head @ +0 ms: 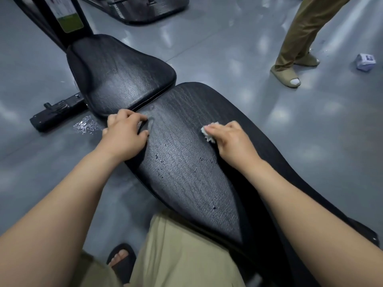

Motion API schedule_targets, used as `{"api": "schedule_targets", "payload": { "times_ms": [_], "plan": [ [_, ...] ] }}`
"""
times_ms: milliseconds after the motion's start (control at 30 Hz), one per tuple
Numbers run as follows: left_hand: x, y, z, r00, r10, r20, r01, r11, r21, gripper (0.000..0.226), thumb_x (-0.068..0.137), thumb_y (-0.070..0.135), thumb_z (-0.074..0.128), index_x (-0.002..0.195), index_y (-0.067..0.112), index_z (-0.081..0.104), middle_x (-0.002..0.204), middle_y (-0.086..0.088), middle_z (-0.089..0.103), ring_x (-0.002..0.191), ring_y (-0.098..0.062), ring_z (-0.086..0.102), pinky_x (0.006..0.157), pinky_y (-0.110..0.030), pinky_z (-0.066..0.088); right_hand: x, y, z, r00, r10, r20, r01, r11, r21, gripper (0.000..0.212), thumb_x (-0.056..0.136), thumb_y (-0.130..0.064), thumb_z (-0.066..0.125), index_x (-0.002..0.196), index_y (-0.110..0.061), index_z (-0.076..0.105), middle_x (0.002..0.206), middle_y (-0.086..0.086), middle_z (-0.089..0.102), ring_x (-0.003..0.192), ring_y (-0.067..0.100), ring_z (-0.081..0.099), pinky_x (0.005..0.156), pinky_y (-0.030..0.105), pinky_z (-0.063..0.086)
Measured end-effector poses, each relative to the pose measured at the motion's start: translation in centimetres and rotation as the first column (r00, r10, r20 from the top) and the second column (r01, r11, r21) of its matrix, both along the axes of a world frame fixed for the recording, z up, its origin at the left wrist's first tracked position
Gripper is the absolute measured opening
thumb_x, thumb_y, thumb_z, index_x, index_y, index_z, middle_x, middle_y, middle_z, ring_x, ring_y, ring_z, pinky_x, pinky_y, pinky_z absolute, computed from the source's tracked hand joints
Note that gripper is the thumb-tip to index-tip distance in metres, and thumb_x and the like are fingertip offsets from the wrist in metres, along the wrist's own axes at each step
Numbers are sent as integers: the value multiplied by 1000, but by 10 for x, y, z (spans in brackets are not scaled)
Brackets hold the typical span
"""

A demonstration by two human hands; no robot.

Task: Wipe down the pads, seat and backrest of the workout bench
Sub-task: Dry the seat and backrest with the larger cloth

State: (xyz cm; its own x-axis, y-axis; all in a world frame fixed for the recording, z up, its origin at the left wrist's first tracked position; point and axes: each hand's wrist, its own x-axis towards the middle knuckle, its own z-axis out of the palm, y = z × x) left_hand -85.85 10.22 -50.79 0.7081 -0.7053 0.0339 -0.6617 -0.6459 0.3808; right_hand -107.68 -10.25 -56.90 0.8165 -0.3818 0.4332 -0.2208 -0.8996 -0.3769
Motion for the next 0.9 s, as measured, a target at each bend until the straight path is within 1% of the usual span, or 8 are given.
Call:
{"api": "schedule_targets", "payload": {
  "times_ms": [67,133,300,367,467,667,800,900],
  "plan": [
    [2,3,3,999,-40,-13,41,999,34,43,92,33,64,134,30,57,140,-1,43,133,-33,32,114,-52,31,12,-1,1,987,-157,12,157,987,25,33,93,-11,51,114,-21,73,113,-12,72,77,24,42,77,41,48],
    [5,8,4,997,-72,-31,73,997,34,45,92,31,63,136,30,56,142,1,43,135,-30,31,115,-53,31,25,19,3,983,-170,63,167,984,53,31,94,-15,47,109,-19,74,106,-11,72,77,21,38,75,36,47],
    [6,17,1,992,-128,-22,127,992,-15,45,93,26,62,137,30,56,143,2,44,137,-27,31,115,-52,30,42,56,17,984,148,95,-157,984,85,29,96,-10,58,119,-16,73,118,-7,73,76,23,55,82,23,43],
    [6,19,-1,990,-143,-15,142,990,-20,45,93,23,60,137,29,55,144,3,44,137,-26,31,115,-52,30,51,58,38,990,112,89,-130,963,238,28,97,-12,58,119,-18,73,114,-5,75,86,14,66,84,12,40],
    [6,22,-2,988,-153,-24,152,988,-33,46,93,16,58,137,28,56,146,3,43,138,-26,30,115,-51,30,66,45,60,998,-5,60,-21,906,424,16,100,-20,54,104,-24,69,93,-11,72,81,-1,60,69,7,40],
    [9,27,-3,984,-178,-27,176,983,-49,46,92,15,58,137,28,57,146,3,43,139,-25,31,115,-50,32,69,-2,53,944,-241,-224,298,916,270,16,93,-23,55,101,-22,69,104,6,51,106,27,54,89,30,43],
    [13,27,-2,980,-195,-26,194,979,-56,45,91,14,58,134,27,59,144,4,45,137,-25,33,115,-49,33,57,1,54,956,-275,-97,292,918,269,20,94,-12,53,111,-15,63,103,9,58,95,19,53,80,18,32],
    [15,27,-2,978,-207,-11,206,975,-82,43,91,9,54,130,26,63,139,5,49,133,-25,37,114,-46,34,53,15,55,978,-205,-36,207,943,260,17,97,-20,54,113,-17,60,101,4,55,92,14,52,82,20,35]
  ]
}}
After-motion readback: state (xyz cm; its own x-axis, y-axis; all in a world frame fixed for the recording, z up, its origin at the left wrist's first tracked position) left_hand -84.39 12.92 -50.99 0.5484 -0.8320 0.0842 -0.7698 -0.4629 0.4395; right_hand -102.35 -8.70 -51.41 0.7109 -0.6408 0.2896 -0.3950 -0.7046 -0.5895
